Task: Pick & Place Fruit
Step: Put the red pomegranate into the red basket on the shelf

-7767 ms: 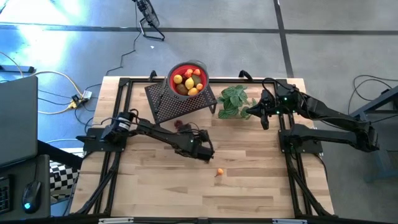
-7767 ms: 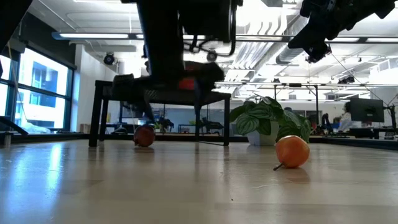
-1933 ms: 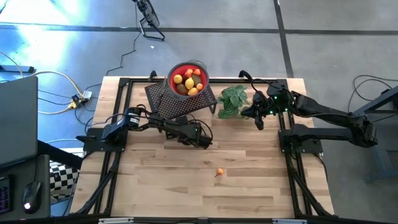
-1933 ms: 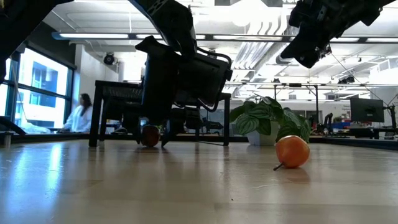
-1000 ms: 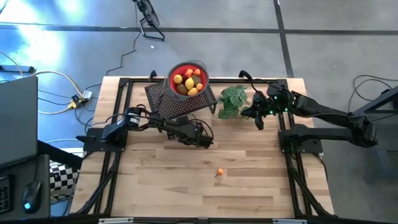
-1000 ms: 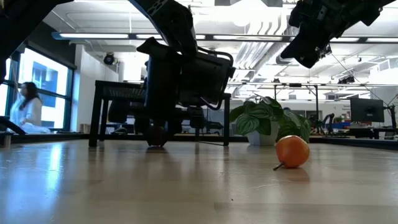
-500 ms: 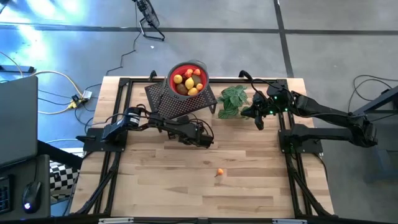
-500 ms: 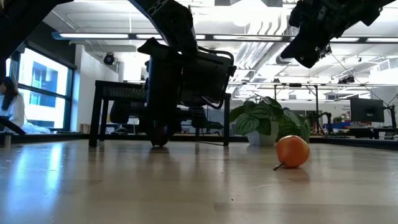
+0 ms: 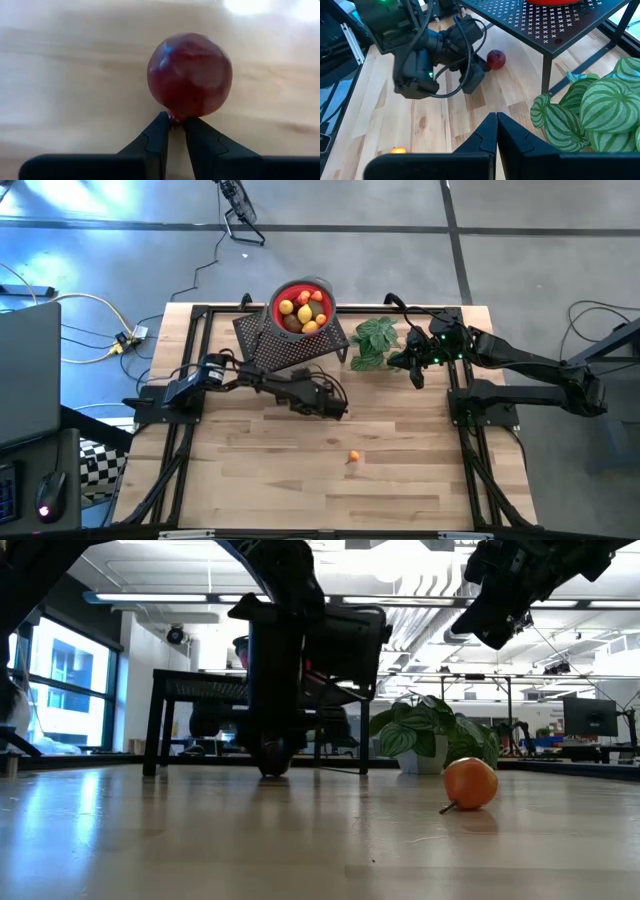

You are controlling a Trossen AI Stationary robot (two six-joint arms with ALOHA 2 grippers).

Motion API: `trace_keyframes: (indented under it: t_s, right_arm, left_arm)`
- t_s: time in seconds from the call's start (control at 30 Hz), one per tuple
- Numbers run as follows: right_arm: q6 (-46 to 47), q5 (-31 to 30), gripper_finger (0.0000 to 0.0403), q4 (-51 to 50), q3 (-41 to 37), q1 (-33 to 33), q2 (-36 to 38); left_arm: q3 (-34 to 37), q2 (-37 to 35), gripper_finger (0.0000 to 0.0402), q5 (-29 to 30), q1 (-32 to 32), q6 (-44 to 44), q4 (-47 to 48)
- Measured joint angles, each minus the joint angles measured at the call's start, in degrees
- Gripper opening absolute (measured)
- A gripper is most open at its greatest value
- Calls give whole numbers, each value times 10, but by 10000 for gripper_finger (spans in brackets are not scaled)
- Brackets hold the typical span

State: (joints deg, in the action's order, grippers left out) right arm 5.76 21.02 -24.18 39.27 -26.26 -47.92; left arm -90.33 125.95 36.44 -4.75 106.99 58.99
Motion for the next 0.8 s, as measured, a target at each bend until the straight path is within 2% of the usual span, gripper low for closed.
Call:
trace_keyframes:
  t_s: [0.3,0.8]
  right_arm:
    - [-3,1,3,0,0,0,0]
    - [-44,1,3,-6,0,0,0]
  left_arm:
    - [-34,1,53,-26,-26,-36,-3]
    - [-139,1,53,-16,-83,-86,-4]
